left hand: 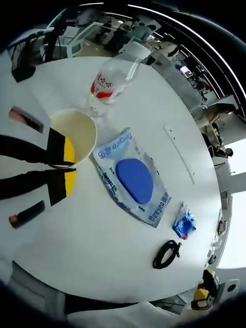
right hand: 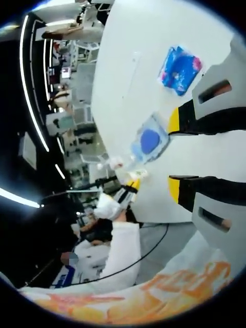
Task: Arrange the tabletop items into an orderly group along one side of the table until the central work area is clear of visible clutter.
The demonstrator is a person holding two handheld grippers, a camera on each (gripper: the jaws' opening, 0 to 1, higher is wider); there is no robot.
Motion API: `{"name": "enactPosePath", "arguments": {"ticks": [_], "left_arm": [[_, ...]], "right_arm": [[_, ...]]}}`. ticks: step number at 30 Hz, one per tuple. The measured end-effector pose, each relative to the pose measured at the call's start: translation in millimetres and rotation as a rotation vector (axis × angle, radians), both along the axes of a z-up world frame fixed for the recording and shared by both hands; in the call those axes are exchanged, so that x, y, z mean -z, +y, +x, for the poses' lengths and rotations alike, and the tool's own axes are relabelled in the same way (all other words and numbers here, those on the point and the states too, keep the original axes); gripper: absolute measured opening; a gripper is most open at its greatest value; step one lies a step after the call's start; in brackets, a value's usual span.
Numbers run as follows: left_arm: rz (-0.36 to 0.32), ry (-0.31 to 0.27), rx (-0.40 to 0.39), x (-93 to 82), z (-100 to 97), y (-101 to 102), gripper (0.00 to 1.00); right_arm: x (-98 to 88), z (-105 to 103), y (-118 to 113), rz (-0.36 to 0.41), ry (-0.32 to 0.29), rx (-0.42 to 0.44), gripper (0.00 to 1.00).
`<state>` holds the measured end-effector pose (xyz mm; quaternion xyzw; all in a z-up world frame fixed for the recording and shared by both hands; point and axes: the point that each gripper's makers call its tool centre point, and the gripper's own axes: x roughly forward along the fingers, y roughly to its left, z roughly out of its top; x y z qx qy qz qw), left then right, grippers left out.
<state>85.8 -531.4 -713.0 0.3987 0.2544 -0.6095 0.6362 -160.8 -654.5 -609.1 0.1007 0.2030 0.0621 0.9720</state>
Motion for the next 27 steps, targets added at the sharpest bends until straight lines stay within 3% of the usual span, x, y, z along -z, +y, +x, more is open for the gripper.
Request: {"name": "enactPosePath", "arguments": {"ticks": [10, 15, 18, 24, 27], "left_arm": [[-0.012, 0.020, -0.023, -0.2, -0.1, 0, 0.00], [-0.021, 0.050, -0.031, 0.1, -4.2, -2, 0.06], [-0.027, 0.061, -0.040, -1.5, -5.9, -2, 0.12], [-0.064, 0.090, -0.067, -12.7, -7.1, 0, 0.39], [-0.080, 0.083, -0.076, -19.0, -5.9, 3, 0.47]], "right_arm": [[1.7, -2, -1, 0.006, 0.004, 0.006, 0.29], [3.8, -3, -3, 0.006, 0.010, 0.019, 0.29], [4.4, -4, -4, 0.010, 0.013, 0.027, 0.29], [8.7, -5, -4, 0.018, 0.024, 0.039, 0.30], [10.4, -3, -4, 0.027, 0.029, 0.042, 0.31]]}}
